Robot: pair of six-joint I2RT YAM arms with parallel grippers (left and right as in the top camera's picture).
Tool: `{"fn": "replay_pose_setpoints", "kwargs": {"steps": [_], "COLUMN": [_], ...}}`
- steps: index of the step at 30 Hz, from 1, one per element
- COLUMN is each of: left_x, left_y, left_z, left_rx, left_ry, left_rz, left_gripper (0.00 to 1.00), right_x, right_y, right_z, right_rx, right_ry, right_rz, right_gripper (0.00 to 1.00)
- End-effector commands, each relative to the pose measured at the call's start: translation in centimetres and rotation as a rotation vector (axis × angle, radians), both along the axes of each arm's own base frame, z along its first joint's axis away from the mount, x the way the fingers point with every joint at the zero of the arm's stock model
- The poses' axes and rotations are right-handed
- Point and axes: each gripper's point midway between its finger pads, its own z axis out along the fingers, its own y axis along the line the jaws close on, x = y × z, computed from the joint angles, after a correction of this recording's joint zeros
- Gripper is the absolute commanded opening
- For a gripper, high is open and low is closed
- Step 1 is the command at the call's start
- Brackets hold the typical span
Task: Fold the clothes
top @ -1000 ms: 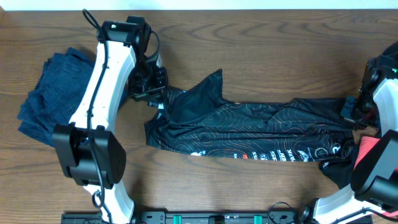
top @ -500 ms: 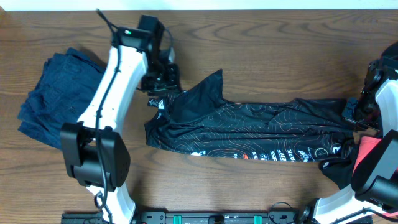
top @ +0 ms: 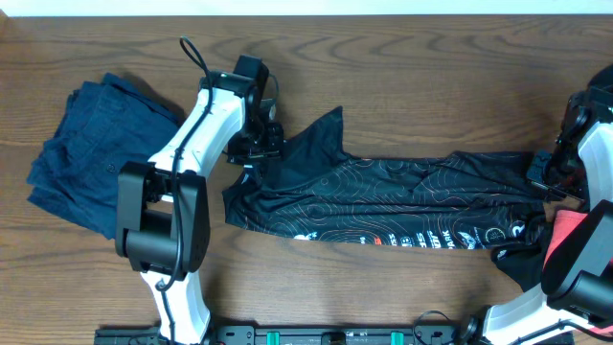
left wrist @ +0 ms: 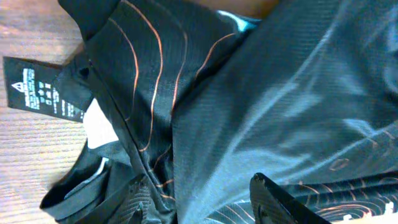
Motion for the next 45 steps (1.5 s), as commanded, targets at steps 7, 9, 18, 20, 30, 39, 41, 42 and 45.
{"fn": "replay_pose_setpoints", "kwargs": {"steps": [7, 9, 18, 20, 30, 39, 41, 42, 45], "left_x": [-1.1, -1.2, -1.8, -2.2, -6.2, -8.5, -9.3, -9.8, -11.2], "left_y": [-0.9, -1.3, -1.9, -1.4, 2.1, 2.1, 2.6, 2.9, 3.5], "left_z": [-3.0, -3.3, -2.9, -1.9, 6.9, 6.8, 6.1, 5.8, 5.0], "left_rx": [-0.004, -0.013, -0.028, -0.026, -0.032, -0.01, 0.015, 0.025, 0.051], "left_ry": [0.068, 0.073, 0.081, 0.088, 0.078, 0.136, 0.164, 0.182, 0.238], "left_rz": [-0.006, -0.012, -0.043, -0.046, 0.01, -0.01, -0.011, -0.009, -0.009], "left_gripper": [0.5, 0.47, 0.06, 0.06, 0.06, 0.06, 0.06, 0.06, 0.06], "right_x": [0.1, 0.1, 0.1, 0.1, -1.0, -2.8, -2.9, -3.1, -3.8], "right_y": [-0.4, -0.4, -0.4, -0.4, -0.4, -0.4, -0.5, -0.6, -1.3], "right_z": [0.8, 0.8, 0.8, 0.8, 0.9, 1.2, 1.3, 1.3, 1.6], "right_rx": [-0.017, -0.017, -0.017, -0.017, -0.024, -0.037, -0.039, -0.043, -0.073], "right_ry": [-0.029, -0.029, -0.03, -0.03, 0.017, 0.098, 0.105, 0.11, 0.132], "right_rz": [-0.023, -0.023, -0.023, -0.023, -0.023, -0.019, -0.02, -0.022, -0.051], "right_gripper": [0.01, 0.01, 0.01, 0.01, 0.01, 0.01, 0.01, 0.01, 0.01]}}
